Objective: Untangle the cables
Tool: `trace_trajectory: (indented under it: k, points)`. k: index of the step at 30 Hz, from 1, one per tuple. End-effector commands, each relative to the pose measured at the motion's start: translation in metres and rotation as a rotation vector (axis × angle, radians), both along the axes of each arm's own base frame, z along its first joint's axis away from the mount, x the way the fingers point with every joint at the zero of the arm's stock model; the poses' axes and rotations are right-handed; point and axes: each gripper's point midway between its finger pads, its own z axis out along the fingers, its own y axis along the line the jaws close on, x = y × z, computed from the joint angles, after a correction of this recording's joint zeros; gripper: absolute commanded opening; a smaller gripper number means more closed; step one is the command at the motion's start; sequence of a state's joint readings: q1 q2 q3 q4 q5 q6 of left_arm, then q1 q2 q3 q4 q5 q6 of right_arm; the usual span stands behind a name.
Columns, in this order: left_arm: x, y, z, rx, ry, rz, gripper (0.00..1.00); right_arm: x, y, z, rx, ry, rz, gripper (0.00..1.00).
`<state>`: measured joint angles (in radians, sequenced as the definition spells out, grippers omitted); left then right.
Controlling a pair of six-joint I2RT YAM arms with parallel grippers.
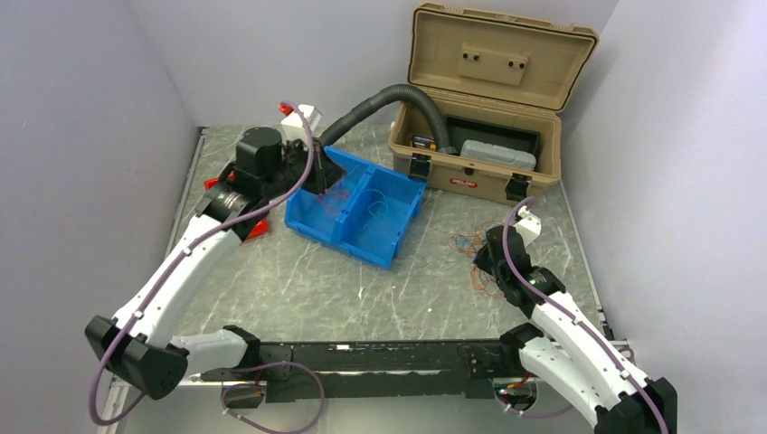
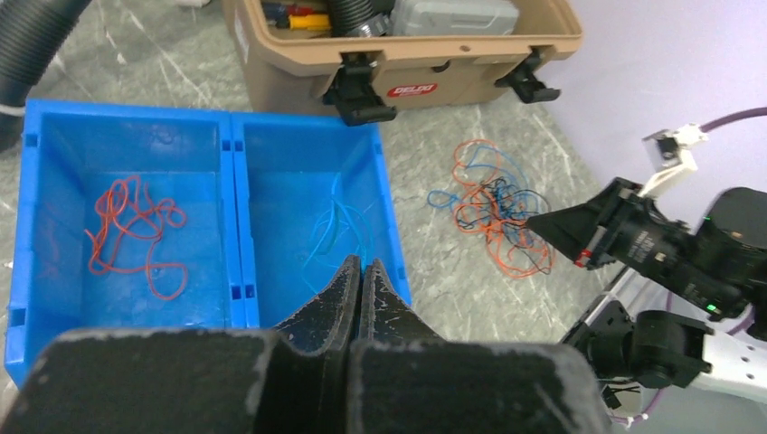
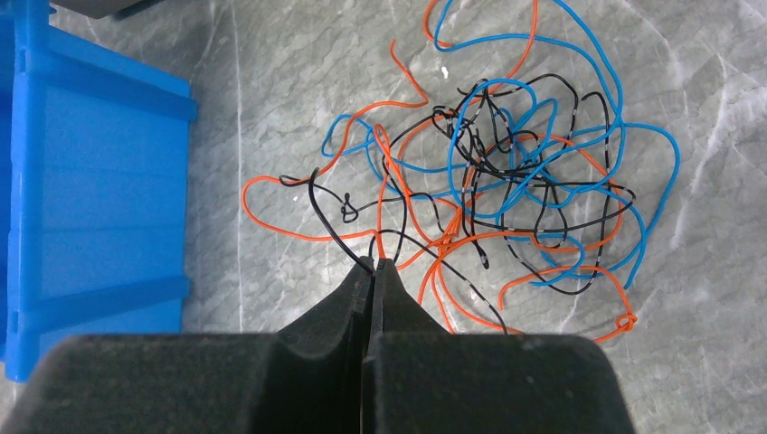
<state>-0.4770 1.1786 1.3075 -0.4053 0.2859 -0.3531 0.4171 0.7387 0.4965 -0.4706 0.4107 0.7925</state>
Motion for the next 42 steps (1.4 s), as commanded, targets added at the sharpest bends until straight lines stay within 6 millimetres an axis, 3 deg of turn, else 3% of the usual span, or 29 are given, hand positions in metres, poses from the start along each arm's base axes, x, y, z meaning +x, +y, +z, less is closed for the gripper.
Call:
trace_trajectory:
  k: [1, 9, 13, 14, 16, 18, 21, 22, 25, 30, 36, 42]
  points:
    - [0.021, -0.007, -0.012, 0.017, 0.003, 0.033, 0.0, 0.011, 0.005, 0.017, 0.022, -0.058, 0.012, 0.0]
    - [0.048, -0.037, -0.064, 0.074, 0.106, 0.009, 0.0, 0.01, 0.006, 0.02, 0.022, -0.059, 0.021, 0.0]
    - [0.061, -0.055, -0.104, 0.126, 0.186, 0.001, 0.0, 0.009, 0.007, 0.023, 0.028, -0.067, 0.028, 0.0]
    - [0.064, -0.062, -0.121, 0.147, 0.229, -0.003, 0.0, 0.008, 0.008, 0.023, 0.028, -0.067, 0.034, 0.0]
    - [0.066, -0.072, -0.132, 0.178, 0.288, -0.008, 0.21, 0.009, 0.011, 0.023, 0.032, -0.067, 0.057, 0.0]
    - [0.061, -0.074, -0.134, 0.199, 0.286, -0.002, 0.61, 0.009, 0.017, 0.025, 0.037, -0.063, 0.097, 0.0]
    - [0.049, -0.07, -0.113, 0.153, 0.192, -0.009, 0.92, 0.008, 0.033, 0.027, 0.044, -0.055, 0.212, 0.0]
    - [0.043, -0.067, -0.102, 0.134, 0.155, -0.021, 0.97, 0.007, 0.04, 0.029, 0.049, -0.06, 0.259, 0.0]
    - [0.02, -0.059, -0.081, 0.122, 0.097, -0.077, 0.99, 0.005, 0.066, 0.037, 0.082, -0.097, 0.436, 0.0]
    - [-0.021, -0.045, -0.063, 0.071, 0.005, -0.16, 0.99, -0.009, 0.112, 0.051, 0.206, -0.142, 0.702, 0.0]
    - [-0.055, -0.032, -0.079, -0.02, -0.083, -0.201, 0.99, -0.029, 0.151, 0.084, 0.314, -0.235, 0.942, 0.0]
    - [-0.08, -0.033, -0.094, -0.092, -0.114, -0.278, 0.99, -0.055, 0.195, 0.105, 0.336, -0.268, 1.145, 0.0]
